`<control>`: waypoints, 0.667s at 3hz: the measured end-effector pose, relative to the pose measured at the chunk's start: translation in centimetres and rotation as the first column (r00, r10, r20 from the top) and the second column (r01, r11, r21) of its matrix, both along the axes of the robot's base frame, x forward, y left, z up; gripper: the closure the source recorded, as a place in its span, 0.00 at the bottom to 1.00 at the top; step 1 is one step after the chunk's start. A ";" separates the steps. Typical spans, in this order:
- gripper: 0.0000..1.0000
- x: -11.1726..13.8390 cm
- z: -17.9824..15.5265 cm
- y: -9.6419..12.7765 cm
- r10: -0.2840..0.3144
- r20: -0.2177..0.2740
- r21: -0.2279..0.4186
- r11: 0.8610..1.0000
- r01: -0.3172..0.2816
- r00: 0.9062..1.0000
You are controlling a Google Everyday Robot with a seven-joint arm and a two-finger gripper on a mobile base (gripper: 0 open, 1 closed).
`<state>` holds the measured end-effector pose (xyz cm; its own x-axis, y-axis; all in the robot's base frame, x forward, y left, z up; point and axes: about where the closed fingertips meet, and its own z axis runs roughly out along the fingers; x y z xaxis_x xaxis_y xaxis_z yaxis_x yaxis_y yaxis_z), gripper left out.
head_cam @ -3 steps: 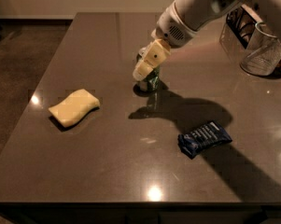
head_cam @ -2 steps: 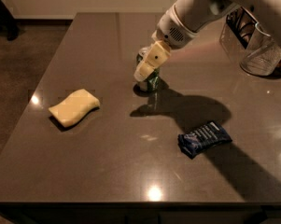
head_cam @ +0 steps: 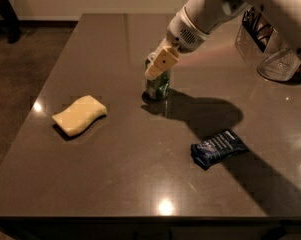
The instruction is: Move green can near rxbar blueberry
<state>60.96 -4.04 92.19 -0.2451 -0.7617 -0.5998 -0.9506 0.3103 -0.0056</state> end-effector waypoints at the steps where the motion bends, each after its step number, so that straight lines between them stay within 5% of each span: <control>1: 0.65 -0.4 0.7 -0.1 0.000 0.006 0.014 1.000 0.000 1.000; 2: 0.88 -1.7 2.3 -1.4 -0.011 0.015 0.030 1.000 0.011 1.000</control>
Offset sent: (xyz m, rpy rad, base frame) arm -0.0352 -0.0370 0.0489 0.0510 -0.0319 -0.0333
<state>59.24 -5.48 94.53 -0.2441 -0.7409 -0.6257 -0.9470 0.3212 -0.0109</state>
